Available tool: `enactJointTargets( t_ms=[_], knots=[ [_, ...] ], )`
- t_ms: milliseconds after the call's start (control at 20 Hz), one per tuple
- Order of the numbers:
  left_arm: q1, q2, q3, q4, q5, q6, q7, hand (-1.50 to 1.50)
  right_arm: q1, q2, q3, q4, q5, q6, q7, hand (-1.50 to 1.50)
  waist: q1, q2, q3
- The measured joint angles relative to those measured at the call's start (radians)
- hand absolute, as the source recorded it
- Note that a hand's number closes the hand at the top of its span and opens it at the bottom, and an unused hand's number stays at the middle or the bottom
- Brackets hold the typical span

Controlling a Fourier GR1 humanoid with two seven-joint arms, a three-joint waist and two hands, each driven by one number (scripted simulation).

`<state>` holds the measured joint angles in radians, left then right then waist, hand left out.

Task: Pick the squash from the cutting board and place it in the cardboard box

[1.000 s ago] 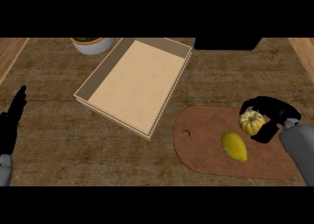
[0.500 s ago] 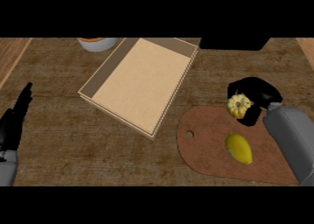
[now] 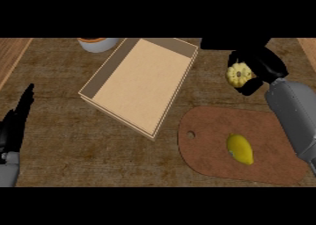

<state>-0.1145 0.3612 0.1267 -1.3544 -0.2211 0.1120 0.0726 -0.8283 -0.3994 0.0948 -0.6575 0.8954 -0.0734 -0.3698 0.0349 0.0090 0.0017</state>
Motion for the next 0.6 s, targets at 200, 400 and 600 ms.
enactJointTargets(
  t_ms=[200,400,600],
  knots=[
    [0.016,0.007,0.013,0.001,0.003,-0.004,-0.009,0.0,-0.049,0.007,-0.041,-0.029,-0.042,-0.05,-0.093,1.5,-0.009,-0.003,-0.001],
    [0.01,-0.001,0.014,-0.002,-0.005,0.0,0.002,0.0,-0.108,0.045,-0.055,-0.057,-0.072,-0.029,-0.13,1.5,-0.018,-0.006,-0.001],
    [0.009,-0.003,0.025,0.02,-0.009,0.003,-0.017,0.0,-0.17,0.109,-0.06,-0.056,-0.099,0.025,-0.115,1.5,-0.02,-0.007,-0.002]
  ],
)
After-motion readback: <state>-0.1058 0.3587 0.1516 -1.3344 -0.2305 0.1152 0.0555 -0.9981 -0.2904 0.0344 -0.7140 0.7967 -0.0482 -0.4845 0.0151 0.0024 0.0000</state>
